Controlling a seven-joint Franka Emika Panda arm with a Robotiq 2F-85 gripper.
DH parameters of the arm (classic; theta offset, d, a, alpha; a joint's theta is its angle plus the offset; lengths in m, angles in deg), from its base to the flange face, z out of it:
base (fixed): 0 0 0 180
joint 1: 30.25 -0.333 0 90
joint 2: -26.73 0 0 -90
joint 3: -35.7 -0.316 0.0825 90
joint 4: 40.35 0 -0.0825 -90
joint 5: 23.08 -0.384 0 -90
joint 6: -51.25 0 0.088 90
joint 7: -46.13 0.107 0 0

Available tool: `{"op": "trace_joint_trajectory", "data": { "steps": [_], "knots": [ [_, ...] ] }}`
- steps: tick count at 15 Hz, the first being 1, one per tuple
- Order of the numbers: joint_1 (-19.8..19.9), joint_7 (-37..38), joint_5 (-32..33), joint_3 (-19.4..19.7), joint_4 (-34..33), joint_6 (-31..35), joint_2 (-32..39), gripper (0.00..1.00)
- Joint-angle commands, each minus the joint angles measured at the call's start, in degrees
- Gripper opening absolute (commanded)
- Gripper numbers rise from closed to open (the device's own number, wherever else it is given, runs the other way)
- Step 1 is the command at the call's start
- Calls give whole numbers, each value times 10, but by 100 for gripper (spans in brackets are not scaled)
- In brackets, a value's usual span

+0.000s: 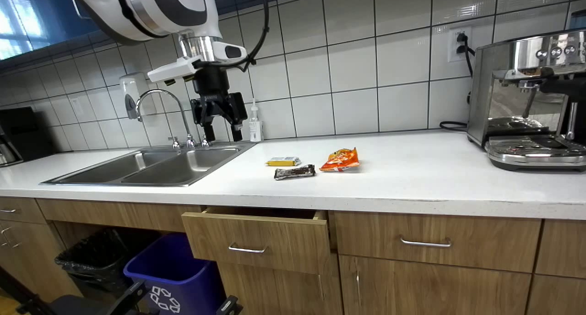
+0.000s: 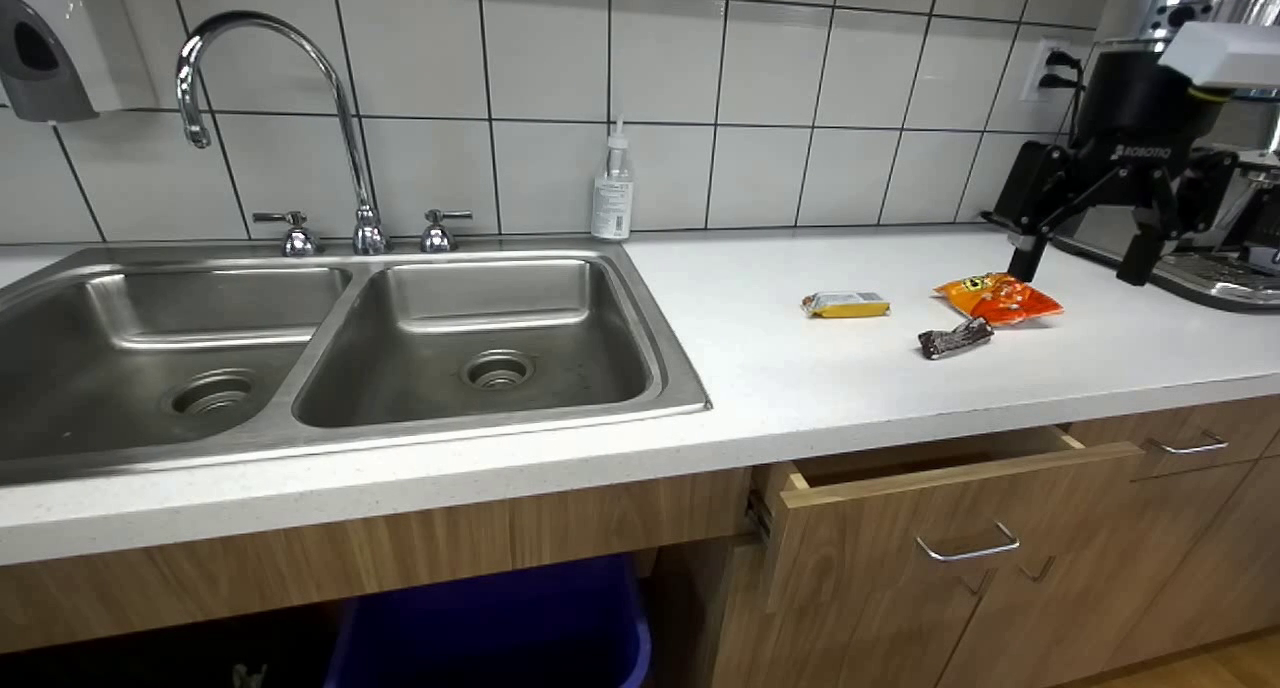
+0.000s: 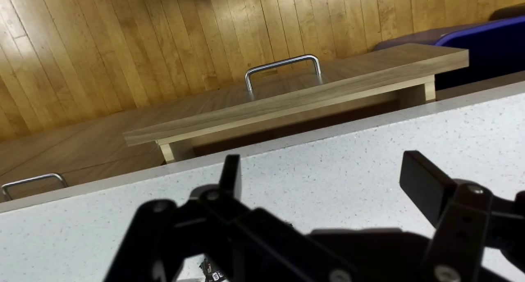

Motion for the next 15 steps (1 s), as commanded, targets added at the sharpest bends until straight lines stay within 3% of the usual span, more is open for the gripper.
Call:
{"op": "trace_joint_trajectory", "data": {
  "steps": [1,15],
  "knots": [
    [-3,-33,6,10,9,28,14,100],
    [-3,-85,13,22,13,108,121,100]
  ]
}}
